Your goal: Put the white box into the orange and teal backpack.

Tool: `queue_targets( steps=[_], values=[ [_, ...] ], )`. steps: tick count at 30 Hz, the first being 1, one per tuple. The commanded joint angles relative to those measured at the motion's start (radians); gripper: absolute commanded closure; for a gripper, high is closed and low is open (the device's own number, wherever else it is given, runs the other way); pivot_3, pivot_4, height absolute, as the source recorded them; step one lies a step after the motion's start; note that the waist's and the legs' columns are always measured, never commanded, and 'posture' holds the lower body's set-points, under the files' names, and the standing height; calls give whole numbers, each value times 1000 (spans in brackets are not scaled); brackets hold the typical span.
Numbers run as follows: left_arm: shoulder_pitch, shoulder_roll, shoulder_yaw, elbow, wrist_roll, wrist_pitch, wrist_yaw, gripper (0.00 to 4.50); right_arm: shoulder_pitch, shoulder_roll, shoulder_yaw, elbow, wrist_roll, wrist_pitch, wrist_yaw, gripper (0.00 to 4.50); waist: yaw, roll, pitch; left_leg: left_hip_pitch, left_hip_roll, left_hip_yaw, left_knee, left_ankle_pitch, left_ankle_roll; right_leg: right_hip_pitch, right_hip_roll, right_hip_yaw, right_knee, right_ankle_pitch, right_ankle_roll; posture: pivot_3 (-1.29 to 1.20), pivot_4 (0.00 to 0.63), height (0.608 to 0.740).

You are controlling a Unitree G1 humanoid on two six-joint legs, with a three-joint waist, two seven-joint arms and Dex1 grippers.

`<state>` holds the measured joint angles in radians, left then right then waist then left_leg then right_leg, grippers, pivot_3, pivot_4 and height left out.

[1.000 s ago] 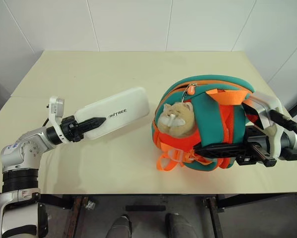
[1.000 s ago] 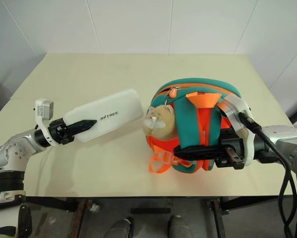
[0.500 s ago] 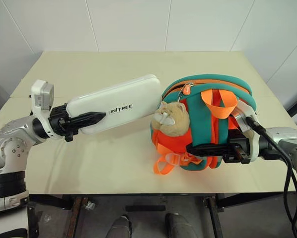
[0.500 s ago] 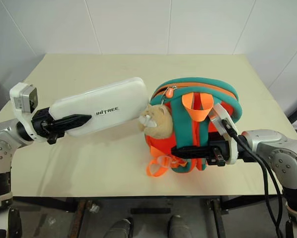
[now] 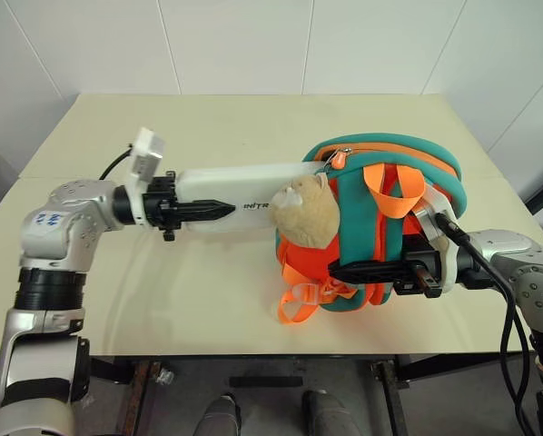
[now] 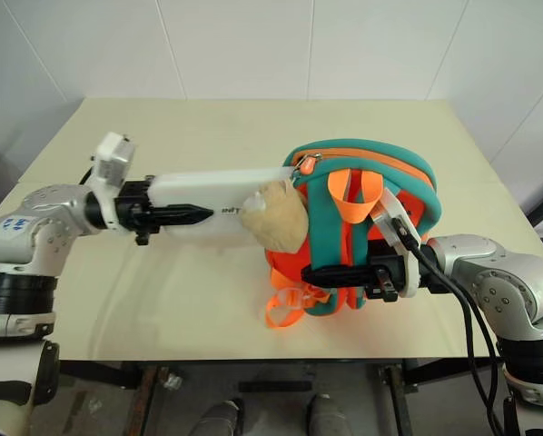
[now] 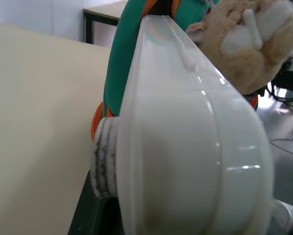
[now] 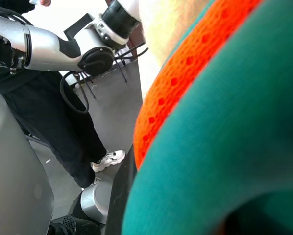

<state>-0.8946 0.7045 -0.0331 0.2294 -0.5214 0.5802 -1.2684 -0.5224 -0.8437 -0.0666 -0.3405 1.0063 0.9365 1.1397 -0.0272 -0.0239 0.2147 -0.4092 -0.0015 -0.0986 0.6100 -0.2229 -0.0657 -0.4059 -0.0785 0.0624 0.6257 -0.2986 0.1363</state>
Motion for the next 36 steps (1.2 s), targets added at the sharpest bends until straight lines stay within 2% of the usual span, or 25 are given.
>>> queue_targets(
  steps=[1,3,7,12,19,25,30,35,36],
  values=[
    [-84,-23,-83,46,98,-72,-34,3319,1,7,-16,-32,3,-22,3,4458,0,0,0,0,0,0,0,0,0,0,0,0,0,0,0,0,150,740],
    [-140,-56,-109,91,112,-93,-75,3319,1,9,-15,-33,0,-24,3,4458,0,0,0,0,0,0,1,0,0,0,0,0,0,0,0,0,150,740],
    [-293,-132,-196,268,226,-184,-116,3319,-5,13,-2,-31,-14,-32,13,4458,1,0,0,0,0,0,2,0,0,0,1,0,1,0,0,0,150,740],
    [-434,-278,-191,461,273,-296,-120,3319,-9,31,1,-37,-26,-46,-1,4458,1,-1,0,-2,0,0,2,0,0,0,0,0,0,0,1,0,150,740],
    [-449,-415,-185,501,296,-356,-120,3319,10,44,-2,-60,-27,-54,-25,4458,1,0,0,-8,0,0,2,0,1,-7,1,0,2,0,2,0,150,740],
    [-434,-441,-177,505,314,-309,-75,3319,9,53,-1,-61,-30,-59,-40,4458,1,0,0,-11,-1,-1,6,0,1,-7,0,0,2,1,4,0,150,740],
    [-413,-420,-170,457,308,-289,-90,1667,11,59,1,-62,-31,-60,-45,4500,0,0,0,-11,-1,-2,6,0,1,-7,0,0,2,1,4,0,150,740],
    [-383,-329,-129,436,298,-309,-134,165,14,62,2,-55,-39,-65,-45,4500,-4,0,0,-11,-1,-2,6,0,1,-8,0,0,2,1,4,0,150,740],
    [-377,-309,-121,436,296,-313,-143,41,14,63,1,-54,-40,-65,-46,4500,-6,0,0,-11,-1,-2,6,0,1,-8,0,0,3,1,4,0,150,740]
  ],
)
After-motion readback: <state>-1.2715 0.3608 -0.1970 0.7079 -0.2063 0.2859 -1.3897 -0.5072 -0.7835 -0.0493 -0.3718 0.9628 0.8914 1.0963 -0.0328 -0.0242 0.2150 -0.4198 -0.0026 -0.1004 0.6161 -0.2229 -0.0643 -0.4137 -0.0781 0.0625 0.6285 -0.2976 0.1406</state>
